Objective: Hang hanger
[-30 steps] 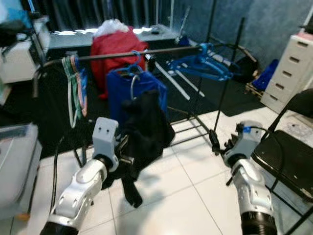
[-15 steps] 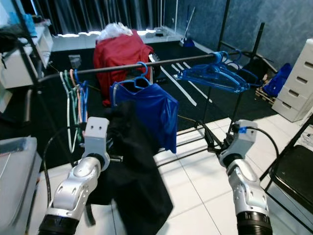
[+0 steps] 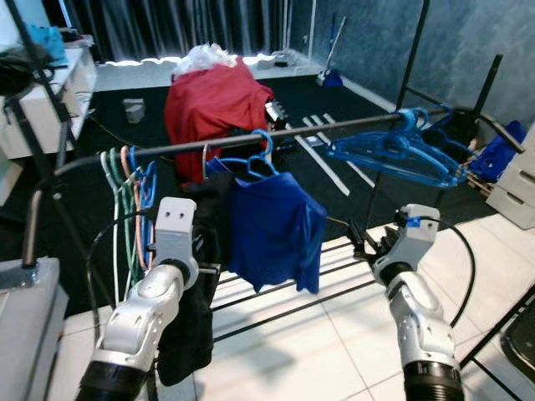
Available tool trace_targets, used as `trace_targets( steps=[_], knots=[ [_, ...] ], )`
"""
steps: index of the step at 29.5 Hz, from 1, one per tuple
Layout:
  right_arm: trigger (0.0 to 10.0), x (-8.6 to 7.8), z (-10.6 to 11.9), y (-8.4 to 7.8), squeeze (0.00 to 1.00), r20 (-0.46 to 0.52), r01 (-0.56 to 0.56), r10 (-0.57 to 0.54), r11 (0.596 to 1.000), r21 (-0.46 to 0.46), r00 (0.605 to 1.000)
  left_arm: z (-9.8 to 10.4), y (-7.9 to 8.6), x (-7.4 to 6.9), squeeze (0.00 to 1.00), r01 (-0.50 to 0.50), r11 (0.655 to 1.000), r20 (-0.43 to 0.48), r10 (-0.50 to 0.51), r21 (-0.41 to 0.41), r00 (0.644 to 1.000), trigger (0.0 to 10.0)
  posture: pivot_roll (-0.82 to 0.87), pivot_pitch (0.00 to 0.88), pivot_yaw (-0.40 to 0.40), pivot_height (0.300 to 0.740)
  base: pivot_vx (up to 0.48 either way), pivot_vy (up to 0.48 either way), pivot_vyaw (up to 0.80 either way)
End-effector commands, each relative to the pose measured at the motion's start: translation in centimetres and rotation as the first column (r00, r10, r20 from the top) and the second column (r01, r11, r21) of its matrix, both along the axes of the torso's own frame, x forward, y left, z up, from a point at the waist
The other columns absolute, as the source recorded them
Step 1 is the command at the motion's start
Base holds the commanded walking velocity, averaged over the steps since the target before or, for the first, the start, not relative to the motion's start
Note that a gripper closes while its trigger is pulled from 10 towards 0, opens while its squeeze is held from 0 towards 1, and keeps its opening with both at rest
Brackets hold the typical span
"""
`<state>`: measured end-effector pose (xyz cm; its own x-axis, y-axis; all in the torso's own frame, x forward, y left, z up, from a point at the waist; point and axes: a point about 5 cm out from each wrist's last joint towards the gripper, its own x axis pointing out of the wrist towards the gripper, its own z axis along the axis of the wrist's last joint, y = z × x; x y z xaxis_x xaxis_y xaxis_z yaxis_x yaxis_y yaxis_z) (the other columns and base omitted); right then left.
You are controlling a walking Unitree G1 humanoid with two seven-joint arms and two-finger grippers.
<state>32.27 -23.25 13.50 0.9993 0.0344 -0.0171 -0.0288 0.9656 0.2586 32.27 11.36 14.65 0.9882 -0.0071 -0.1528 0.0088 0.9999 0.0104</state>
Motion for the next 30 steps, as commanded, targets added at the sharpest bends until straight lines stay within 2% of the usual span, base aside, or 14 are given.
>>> trace_targets(
  steps=[1, 7, 8, 9, 10, 12, 15, 16, 21, 22, 27, 30],
  knots=[
    [10.0, -0.1, -0.1, -0.2, 0.00, -0.011, 0.008, -0.008, 1.000, 0.004, 1.000, 1.1, -0.2, 0.5, 0.00, -0.018, 1.000, 0.034, 0.019, -0.014, 0.999, 10.0, -0.10, 0.000, -0.024, 0.740, 0.442, 0.000, 0.00],
    [10.0, -0.1, -0.1, -0.2, 0.00, -0.014, 0.011, -0.011, 1.000, 0.004, 1.000, 0.6, 0.3, 0.4, 0.00, -0.064, 0.996, 0.009, 0.065, -0.057, 0.998, 10.0, -0.10, 0.000, -0.023, 0.740, 0.380, 0.000, 0.00],
    [10.0, -0.1, -0.1, -0.2, 0.00, -0.016, 0.010, -0.010, 1.000, 0.002, 1.000, 0.5, 0.3, 0.4, 0.00, -0.088, 0.992, -0.001, 0.088, -0.093, 0.996, 10.0, -0.10, 0.000, -0.024, 0.740, 0.000, 0.000, 0.00],
    [10.0, -0.1, -0.1, -0.2, 0.00, -0.016, 0.010, -0.010, 1.000, 0.002, 1.000, 0.5, 0.3, 0.4, 0.00, -0.088, 0.992, -0.001, 0.088, -0.093, 0.996, 10.0, -0.10, 0.000, -0.024, 0.740, 0.000, 0.000, 0.00],
    [10.0, -0.2, -0.1, -0.2, 0.00, -0.018, 0.010, -0.010, 1.000, -0.001, 1.000, -0.2, 0.2, 0.2, 0.00, -0.093, 0.991, -0.043, 0.089, -0.099, 0.995, 10.0, -0.10, 0.000, -0.022, 0.740, 0.000, 0.000, 0.00],
    [10.0, -0.2, -0.2, -0.3, 0.00, -0.023, 0.013, -0.013, 1.000, -0.006, 1.000, -2.3, -0.3, -0.8, 0.00, -0.055, 0.997, -0.189, 0.044, -0.053, 0.981, 10.0, -0.11, 0.000, -0.014, 0.740, 0.000, 0.000, 0.00],
    [10.0, -0.2, -0.2, -0.3, 0.00, -0.024, 0.015, -0.015, 1.000, -0.006, 1.000, -2.8, -0.5, -1.3, 0.00, -0.030, 0.999, -0.234, 0.022, -0.032, 0.972, 10.0, -0.11, 0.000, -0.014, 0.740, 0.000, 0.000, 0.00],
    [10.0, -0.2, -0.2, -0.4, 0.00, -0.025, 0.017, -0.017, 1.000, -0.006, 1.000, -3.3, -0.9, -1.8, 0.00, 0.013, 1.000, -0.279, -0.017, -0.018, 0.960, 10.0, -0.10, 0.000, -0.013, 0.740, 0.000, 0.000, 0.00],
    [10.0, -0.2, -0.2, -0.4, 0.00, -0.027, 0.017, -0.017, 1.000, -0.005, 0.999, -3.8, -1.3, -2.3, 0.00, 0.055, 0.998, -0.321, -0.052, -0.001, 0.946, 10.0, -0.10, 0.000, -0.011, 0.740, 0.000, 0.000, 0.00],
    [10.0, -0.2, -0.2, -0.4, 0.00, -0.028, 0.018, -0.018, 1.000, -0.005, 0.999, -4.0, -1.4, -2.5, 1.00, 0.077, 0.997, -0.336, -0.073, -0.003, 0.939, 10.0, -0.10, 0.000, -0.010, 0.740, 0.000, 0.000, 0.00],
    [10.0, -0.2, -0.2, -0.4, 0.00, -0.031, 0.020, -0.020, 1.000, -0.005, 0.999, -3.8, -1.8, -2.9, 1.00, 0.111, 0.994, -0.337, -0.110, -0.016, 0.935, 10.0, -0.10, 0.000, -0.007, 0.740, 0.000, 0.000, 0.00],
    [10.0, -0.2, -0.2, -0.4, 0.00, -0.032, 0.020, -0.020, 1.000, 0.003, 0.999, -2.9, -1.9, -3.2, 1.00, 0.169, 0.986, -0.262, -0.161, 0.008, 0.951, 10.0, -0.10, 0.000, -0.006, 0.740, 0.000, 0.000, 0.00]
  ],
)
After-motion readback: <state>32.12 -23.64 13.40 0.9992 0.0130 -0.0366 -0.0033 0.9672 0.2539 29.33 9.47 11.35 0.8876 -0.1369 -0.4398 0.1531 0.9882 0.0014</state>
